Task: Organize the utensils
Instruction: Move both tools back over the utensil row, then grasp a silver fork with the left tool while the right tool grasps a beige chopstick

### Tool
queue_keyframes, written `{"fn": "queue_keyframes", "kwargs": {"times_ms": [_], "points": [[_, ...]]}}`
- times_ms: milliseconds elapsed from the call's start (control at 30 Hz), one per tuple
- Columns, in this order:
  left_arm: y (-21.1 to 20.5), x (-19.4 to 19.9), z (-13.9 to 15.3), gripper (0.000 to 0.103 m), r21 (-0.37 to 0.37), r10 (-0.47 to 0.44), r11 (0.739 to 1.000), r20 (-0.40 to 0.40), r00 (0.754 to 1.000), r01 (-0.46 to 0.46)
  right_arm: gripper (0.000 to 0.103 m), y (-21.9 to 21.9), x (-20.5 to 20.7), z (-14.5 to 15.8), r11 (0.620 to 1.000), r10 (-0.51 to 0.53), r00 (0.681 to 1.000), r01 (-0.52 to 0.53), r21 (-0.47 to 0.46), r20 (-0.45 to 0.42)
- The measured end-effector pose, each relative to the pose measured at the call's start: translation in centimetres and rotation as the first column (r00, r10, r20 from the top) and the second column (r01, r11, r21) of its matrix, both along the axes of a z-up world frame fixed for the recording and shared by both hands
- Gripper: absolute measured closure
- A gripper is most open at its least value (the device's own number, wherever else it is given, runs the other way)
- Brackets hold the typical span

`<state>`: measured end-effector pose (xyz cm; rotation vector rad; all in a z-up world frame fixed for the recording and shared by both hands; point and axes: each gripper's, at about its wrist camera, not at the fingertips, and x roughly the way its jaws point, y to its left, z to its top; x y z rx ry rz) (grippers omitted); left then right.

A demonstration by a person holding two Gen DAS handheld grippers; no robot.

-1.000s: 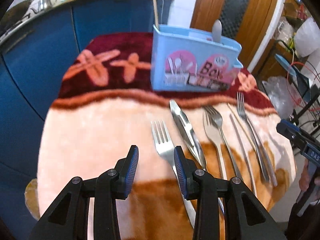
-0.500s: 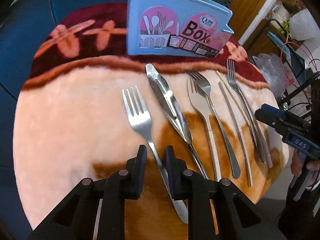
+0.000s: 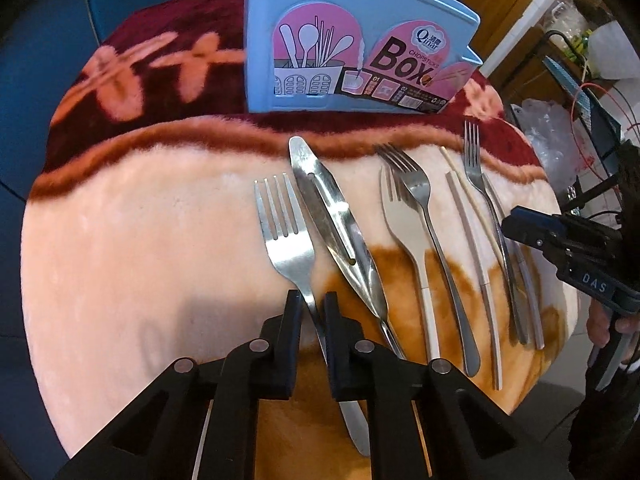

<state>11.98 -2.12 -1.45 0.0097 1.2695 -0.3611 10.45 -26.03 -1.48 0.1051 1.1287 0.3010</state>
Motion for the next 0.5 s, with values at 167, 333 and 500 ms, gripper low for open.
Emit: {"fn": "queue_keyframes", "kwargs": {"times_ms": [167,333,500], "points": [[0.06,0.05,-0.06,0.093,-0.013,0.002,1.0,0.004,1.0,-0.002,0.069,-0.65,0.5,-0.31,0.998,-0.021,0.999,0.023,0.059,-0.033],[-0.16,0.07,-0.09,0.092,-0.003,-0.007,1.0,0.021,1.0,0.007,0.07,-0.73,0.29,-0.24,0.998,-0.032,0.998,0.034,0.045,-0.046],[-0.38,0.58,-0.19,0.092,-0.02,-0.014,1.0,0.036,0.999,0.015,0.072,-0.43,0.56,-0.43,1.0,-0.015,0.998,0.016,0.009,-0.06]]}}
